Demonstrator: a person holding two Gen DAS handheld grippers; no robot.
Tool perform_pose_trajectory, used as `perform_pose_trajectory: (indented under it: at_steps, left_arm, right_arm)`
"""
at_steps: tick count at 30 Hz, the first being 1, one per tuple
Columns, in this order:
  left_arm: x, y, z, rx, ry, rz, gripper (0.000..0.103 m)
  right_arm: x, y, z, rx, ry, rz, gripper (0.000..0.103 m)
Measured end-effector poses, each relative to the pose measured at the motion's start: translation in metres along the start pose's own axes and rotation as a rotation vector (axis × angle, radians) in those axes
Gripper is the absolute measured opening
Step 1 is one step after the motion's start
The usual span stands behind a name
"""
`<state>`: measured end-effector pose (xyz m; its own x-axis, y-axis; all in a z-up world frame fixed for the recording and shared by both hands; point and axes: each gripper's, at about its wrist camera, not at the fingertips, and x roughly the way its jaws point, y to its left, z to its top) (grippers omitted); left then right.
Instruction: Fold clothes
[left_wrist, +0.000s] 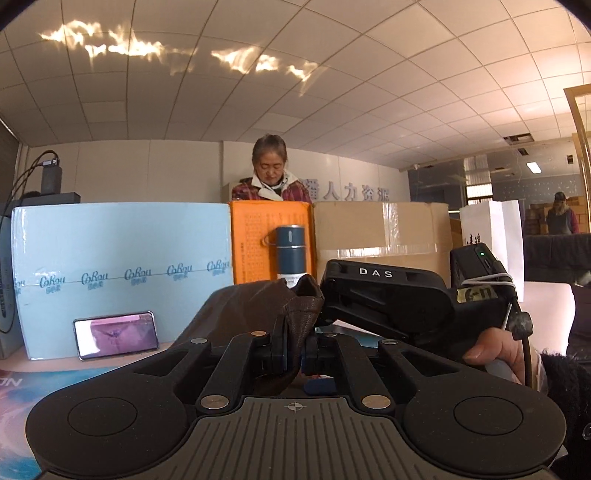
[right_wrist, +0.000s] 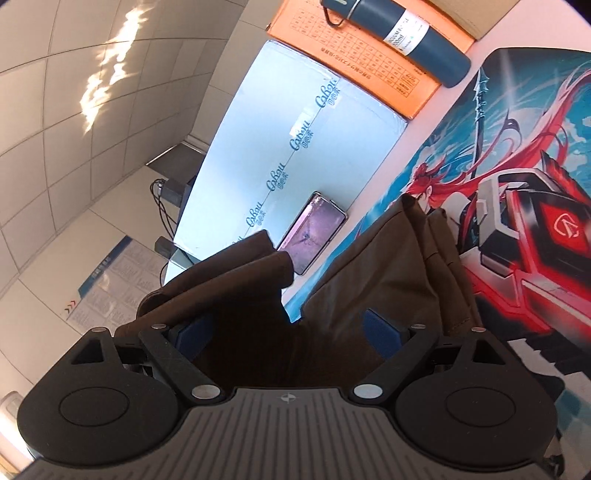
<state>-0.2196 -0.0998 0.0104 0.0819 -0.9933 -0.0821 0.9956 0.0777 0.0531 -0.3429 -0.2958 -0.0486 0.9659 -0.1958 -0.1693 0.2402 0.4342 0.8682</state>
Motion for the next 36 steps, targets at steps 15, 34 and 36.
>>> perform_pose_trajectory:
  at_steps: [15,34,36]
  left_arm:
    - [0.019,-0.017,-0.035,-0.003,0.197,-0.116,0.013]
    - [-0.060,0.092,-0.021,-0.317,0.134,-0.030,0.095]
    - [-0.059,0.107,-0.023,-0.377,0.149,0.039,0.095]
  right_arm:
    - [-0.014,-0.010,0.000,0.054,0.084,0.075,0.089]
    - [-0.010,0.064,-0.029,-0.558,-0.035,-0.235,0.013]
    - [0.002,0.055,-0.031,-0.604,-0.010,-0.320,0.013]
